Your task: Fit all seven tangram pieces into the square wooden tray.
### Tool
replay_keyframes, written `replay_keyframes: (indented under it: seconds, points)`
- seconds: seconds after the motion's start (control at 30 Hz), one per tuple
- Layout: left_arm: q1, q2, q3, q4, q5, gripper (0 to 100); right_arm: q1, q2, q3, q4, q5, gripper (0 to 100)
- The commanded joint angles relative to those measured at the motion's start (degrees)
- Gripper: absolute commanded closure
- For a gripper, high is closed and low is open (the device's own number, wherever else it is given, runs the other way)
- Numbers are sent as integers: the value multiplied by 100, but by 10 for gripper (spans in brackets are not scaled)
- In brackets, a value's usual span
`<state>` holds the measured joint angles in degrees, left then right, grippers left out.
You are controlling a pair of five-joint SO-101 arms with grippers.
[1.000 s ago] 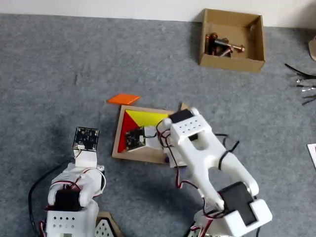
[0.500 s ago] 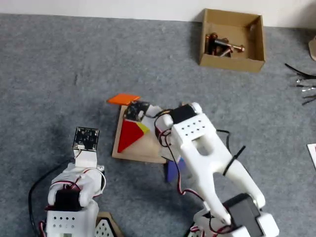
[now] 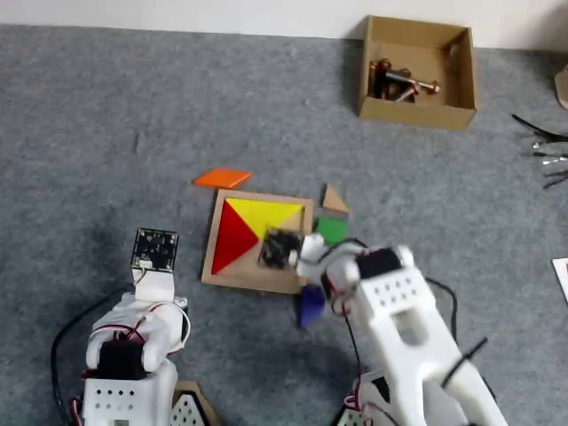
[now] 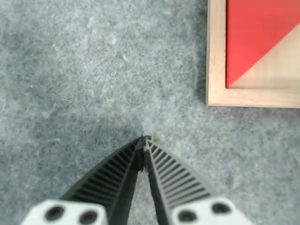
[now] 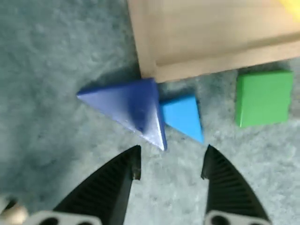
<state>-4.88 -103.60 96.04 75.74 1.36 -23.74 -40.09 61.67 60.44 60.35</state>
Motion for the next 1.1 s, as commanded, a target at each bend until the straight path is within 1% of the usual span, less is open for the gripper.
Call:
replay_keyframes:
  seconds: [0.0,0.1,0.27,0.43,0.5,0.7,0.9,1.0,1.07]
  points:
    - [-75,-92,110,26,35,995,-233,-857,875,-646,132,778]
    - [-75,-92,110,26,35,995,-382,-1367,1411,-708,123,778]
    - [-75,-92,110,26,35,995,-426,-2167,1481,-699,114,778]
    - [-75,-92,110,26,35,995,-822,-2677,1499,-716,88,778]
    - [-75,-92,110,26,35,995,-884,-2695,1499,-734,88,778]
    - [-75,-92,110,26,35,995,-919,-2273,1965,-1314,88,779]
    - [-75,-92,110,26,35,995,-927,-2062,2079,-1341,88,779]
    - [-75,-92,110,26,35,995,-1033,-2062,2185,-1332,62,779]
    - [-75,-92,110,26,35,995,-1182,-2062,2404,-1358,-88,779]
